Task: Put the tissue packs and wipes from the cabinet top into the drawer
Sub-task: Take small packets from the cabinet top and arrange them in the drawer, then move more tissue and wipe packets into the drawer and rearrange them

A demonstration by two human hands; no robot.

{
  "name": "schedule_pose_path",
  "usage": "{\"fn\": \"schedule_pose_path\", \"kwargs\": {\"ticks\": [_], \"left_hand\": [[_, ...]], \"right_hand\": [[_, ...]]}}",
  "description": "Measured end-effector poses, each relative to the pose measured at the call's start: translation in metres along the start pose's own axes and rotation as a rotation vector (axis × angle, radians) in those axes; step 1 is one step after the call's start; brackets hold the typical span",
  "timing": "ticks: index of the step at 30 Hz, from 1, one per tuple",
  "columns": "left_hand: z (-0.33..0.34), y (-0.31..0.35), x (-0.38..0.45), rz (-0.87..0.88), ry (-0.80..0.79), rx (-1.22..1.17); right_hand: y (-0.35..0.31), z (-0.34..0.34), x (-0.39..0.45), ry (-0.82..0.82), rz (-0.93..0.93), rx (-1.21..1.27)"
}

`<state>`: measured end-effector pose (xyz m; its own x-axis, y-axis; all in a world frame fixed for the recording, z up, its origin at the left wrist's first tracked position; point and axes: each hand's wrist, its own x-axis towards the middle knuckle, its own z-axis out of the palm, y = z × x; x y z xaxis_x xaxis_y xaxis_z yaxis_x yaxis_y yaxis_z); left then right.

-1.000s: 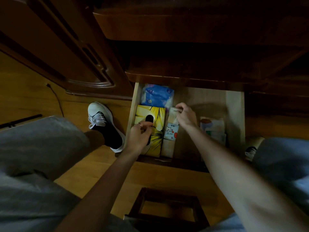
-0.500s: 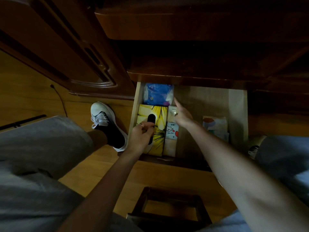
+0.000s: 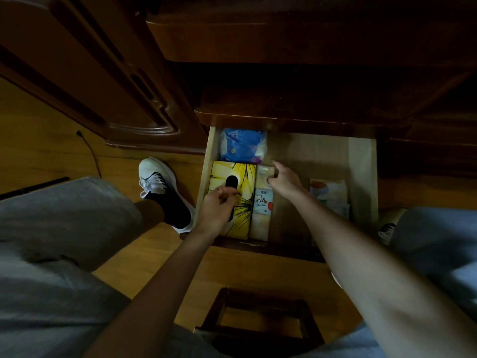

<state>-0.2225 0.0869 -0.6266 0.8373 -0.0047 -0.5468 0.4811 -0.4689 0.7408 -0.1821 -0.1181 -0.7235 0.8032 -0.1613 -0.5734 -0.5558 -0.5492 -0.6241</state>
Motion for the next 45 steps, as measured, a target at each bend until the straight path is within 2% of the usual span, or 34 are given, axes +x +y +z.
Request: {"fn": "schedule_pose_path", "kwargs": {"ticks": [2, 4, 5, 8, 15, 19, 22, 24, 27, 30, 33, 35, 37, 39, 42, 45], "left_hand": [[0.001, -0.002, 0.002, 0.020, 0.005, 0.023], [0.002, -0.004, 0.004, 0.049, 0.011, 0.059], [0.003, -0.005, 0.004, 0.057, 0.012, 0.073], [0.004, -0.005, 0.005, 0.067, 0.022, 0.104], [0.005, -0.006, 0.005, 0.073, 0.017, 0.137], [0.004, -0.006, 0.005, 0.064, -0.074, 0.262], [0.004, -0.007, 0.000, 0.100, -0.263, 0.458], [0.004, 0.000, -0.009, 0.028, -0.357, 0.436], [0.004, 0.014, -0.020, 0.038, -0.364, 0.487], [-0.003, 0.046, -0.033, 0.170, -0.252, 0.602], [-0.026, 0.115, -0.051, 0.491, -0.057, 0.761], [-0.047, 0.178, -0.068, 0.735, 0.057, 0.666], [-0.068, 0.242, -0.092, 0.974, 0.100, 0.545], [-0.085, 0.300, -0.113, 1.188, 0.208, 0.497], [-0.094, 0.376, -0.121, 1.310, 0.348, 0.451], [-0.094, 0.433, -0.095, 1.264, 0.389, 0.565]], "right_hand": [[0.002, -0.005, -0.009, 0.081, 0.043, 0.068], [0.005, -0.007, -0.016, 0.119, 0.170, 0.088], [0.005, -0.006, -0.017, 0.074, 0.261, 0.160], [-0.007, 0.003, -0.027, -0.209, 0.469, 0.506], [-0.007, 0.003, -0.040, -0.295, 0.506, 0.687], [-0.011, -0.010, -0.057, -0.217, 0.423, 0.545], [-0.022, -0.034, -0.079, -0.090, 0.289, 0.485], [-0.031, -0.056, -0.095, -0.039, 0.189, 0.468], [-0.042, -0.091, -0.123, 0.016, 0.077, 0.394], [-0.060, -0.137, -0.159, 0.117, -0.050, 0.309], [-0.097, -0.197, -0.199, 0.233, -0.270, 0.274], [-0.129, -0.241, -0.227, 0.377, -0.447, 0.247], [-0.162, -0.282, -0.251, 0.549, -0.606, 0.215], [-0.192, -0.318, -0.266, 0.711, -0.714, 0.148], [-0.225, -0.369, -0.265, 0.897, -0.736, -0.037], [-0.242, -0.407, -0.245, 0.843, -0.533, -0.371]]}}
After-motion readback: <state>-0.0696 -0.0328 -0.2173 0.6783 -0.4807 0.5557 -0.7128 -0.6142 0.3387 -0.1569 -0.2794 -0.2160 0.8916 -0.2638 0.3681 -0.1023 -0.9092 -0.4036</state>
